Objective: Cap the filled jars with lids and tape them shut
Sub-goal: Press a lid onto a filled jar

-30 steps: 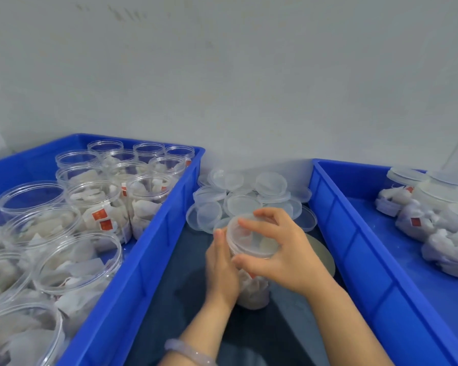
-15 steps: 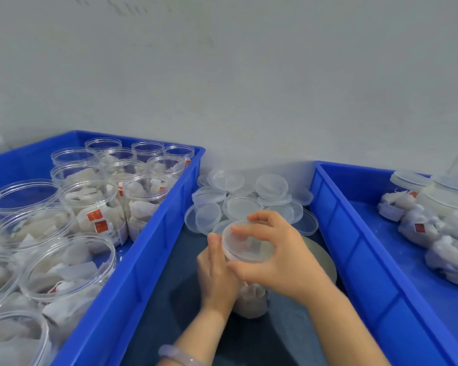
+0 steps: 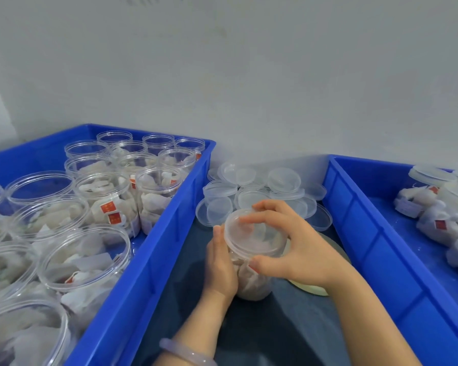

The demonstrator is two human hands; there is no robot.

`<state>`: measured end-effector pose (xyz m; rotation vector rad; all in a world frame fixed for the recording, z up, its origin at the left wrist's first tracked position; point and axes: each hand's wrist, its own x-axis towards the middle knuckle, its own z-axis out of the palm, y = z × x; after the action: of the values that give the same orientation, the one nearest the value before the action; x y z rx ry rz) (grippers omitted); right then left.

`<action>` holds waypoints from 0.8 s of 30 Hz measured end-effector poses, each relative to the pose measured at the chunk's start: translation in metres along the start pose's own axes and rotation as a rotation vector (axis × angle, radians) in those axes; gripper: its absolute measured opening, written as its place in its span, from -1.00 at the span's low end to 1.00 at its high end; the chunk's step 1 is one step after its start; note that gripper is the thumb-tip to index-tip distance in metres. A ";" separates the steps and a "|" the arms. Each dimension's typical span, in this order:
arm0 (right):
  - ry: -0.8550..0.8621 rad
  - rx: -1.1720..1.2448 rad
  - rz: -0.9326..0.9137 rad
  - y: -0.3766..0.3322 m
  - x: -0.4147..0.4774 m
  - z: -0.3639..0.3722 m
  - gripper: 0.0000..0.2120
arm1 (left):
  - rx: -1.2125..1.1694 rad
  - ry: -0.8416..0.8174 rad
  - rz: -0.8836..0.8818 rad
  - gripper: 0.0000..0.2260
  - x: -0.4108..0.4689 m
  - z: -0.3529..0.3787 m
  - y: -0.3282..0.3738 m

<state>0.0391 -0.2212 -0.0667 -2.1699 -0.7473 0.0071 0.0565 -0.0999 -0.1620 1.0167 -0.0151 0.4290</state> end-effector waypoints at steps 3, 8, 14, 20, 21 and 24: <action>0.056 -0.067 0.032 -0.004 0.003 0.004 -0.48 | 0.261 0.006 0.166 -0.79 -0.006 0.001 0.002; 0.135 -0.207 -0.015 -0.012 0.004 0.015 -0.47 | 0.284 -0.013 0.117 -0.70 -0.007 -0.003 0.009; 0.020 -0.019 -0.120 -0.005 -0.004 -0.001 -0.50 | -0.049 -0.229 -0.207 -0.51 -0.005 -0.002 0.010; 0.195 -0.273 0.012 -0.005 -0.001 0.018 -0.50 | 0.215 -0.026 0.079 -0.55 -0.014 0.004 0.006; 0.269 -0.314 0.048 -0.007 -0.001 0.024 -0.50 | 0.242 0.012 0.114 -0.57 -0.018 0.006 0.006; 0.290 -0.517 0.149 -0.018 -0.003 0.035 -0.40 | 0.365 0.055 0.169 -0.72 -0.020 0.010 0.007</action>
<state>0.0190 -0.1893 -0.0779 -2.6322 -0.4498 -0.4597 0.0374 -0.1114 -0.1552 1.3684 0.0275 0.6284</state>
